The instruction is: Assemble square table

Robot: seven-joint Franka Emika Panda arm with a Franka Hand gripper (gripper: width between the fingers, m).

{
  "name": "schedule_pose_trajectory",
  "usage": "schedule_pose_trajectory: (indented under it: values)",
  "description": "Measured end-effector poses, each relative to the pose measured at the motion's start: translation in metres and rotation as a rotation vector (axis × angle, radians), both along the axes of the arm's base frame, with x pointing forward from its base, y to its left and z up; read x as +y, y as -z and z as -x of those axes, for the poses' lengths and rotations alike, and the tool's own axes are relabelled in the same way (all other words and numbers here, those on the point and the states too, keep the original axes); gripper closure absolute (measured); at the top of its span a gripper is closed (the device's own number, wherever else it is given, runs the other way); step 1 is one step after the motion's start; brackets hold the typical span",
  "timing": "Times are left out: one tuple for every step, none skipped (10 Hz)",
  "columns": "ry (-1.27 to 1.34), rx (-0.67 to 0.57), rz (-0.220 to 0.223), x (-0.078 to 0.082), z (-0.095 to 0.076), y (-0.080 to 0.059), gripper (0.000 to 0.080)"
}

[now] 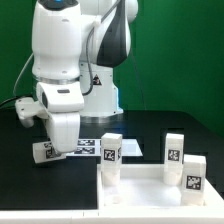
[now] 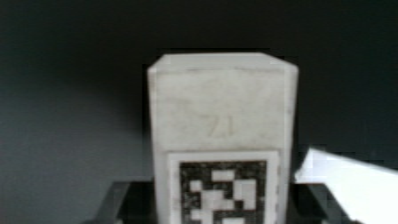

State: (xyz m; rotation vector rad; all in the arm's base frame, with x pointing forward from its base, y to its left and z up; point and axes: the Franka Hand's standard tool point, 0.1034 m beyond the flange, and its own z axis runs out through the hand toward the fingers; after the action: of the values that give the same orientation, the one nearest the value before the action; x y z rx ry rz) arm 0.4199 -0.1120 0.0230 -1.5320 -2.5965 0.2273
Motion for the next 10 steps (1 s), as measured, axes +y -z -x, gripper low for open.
schedule_pose_trajectory:
  values:
    - [-0.052,0.007,0.001,-0.003,0.002,0.000,0.0515]
    - [-0.109,0.015,0.003,-0.006,0.003,0.001,0.0515]
    - [-0.159,0.022,0.004,-0.009,0.004,0.001,0.0515]
    - [-0.241,0.040,0.001,-0.011,0.006,0.001,0.0515]
    - [-0.397,0.102,-0.020,-0.009,0.015,0.005,0.0515]
    - [-0.461,0.135,-0.026,-0.009,0.018,0.006,0.0515]
    - [-0.479,0.146,-0.022,-0.010,0.019,0.007,0.0515]
    - [-0.472,0.145,-0.021,-0.012,0.019,0.007,0.0515]
    - [-0.470,0.145,-0.018,-0.012,0.019,0.007,0.0417]
    - [-0.468,0.146,-0.016,-0.013,0.020,0.007,0.0417]
